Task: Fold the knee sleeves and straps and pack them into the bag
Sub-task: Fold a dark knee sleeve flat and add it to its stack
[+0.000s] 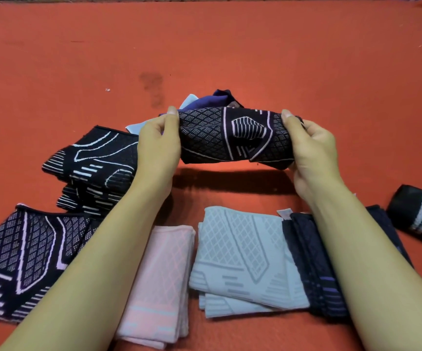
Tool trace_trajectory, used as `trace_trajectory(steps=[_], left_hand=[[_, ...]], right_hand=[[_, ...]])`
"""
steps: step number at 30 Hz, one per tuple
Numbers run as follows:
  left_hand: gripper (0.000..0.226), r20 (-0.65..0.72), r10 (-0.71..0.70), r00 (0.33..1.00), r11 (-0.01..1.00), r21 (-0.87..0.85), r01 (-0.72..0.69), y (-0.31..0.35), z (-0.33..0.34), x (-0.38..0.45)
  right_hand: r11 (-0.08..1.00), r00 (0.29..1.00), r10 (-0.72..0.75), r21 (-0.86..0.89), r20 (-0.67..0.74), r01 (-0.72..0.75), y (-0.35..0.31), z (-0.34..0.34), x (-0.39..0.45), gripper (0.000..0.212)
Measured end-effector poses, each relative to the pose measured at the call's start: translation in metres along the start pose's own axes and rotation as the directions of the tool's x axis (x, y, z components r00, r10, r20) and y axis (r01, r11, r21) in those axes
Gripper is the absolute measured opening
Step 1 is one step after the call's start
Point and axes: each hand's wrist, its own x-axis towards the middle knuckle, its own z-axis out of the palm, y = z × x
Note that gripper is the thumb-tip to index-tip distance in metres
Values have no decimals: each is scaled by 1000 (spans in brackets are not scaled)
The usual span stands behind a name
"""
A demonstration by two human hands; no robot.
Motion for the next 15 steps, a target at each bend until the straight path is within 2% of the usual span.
trace_trajectory(steps=[3, 5, 7, 9, 15], left_hand=[[53, 39, -36, 999, 999, 13, 35, 3, 1, -4], [41, 108, -36, 994, 999, 22, 33, 8, 1, -9], [27, 220, 12, 975, 996, 85, -31, 9, 1, -15], [23, 277, 29, 960, 988, 140, -71, 8, 1, -17], [24, 129, 9, 992, 987, -163, 12, 12, -2, -12]], right_hand=[[1000, 1000, -10, 29, -22, 11, 2, -1, 2, 62], [997, 999, -15, 76, -41, 18, 2, -2, 4, 53], [993, 999, -14, 112, -44, 19, 2, -4, 5, 37], [993, 999, -28, 114, -27, 31, 1, -6, 7, 31], [993, 993, -106, -48, -51, 104, -1, -22, 14, 34]])
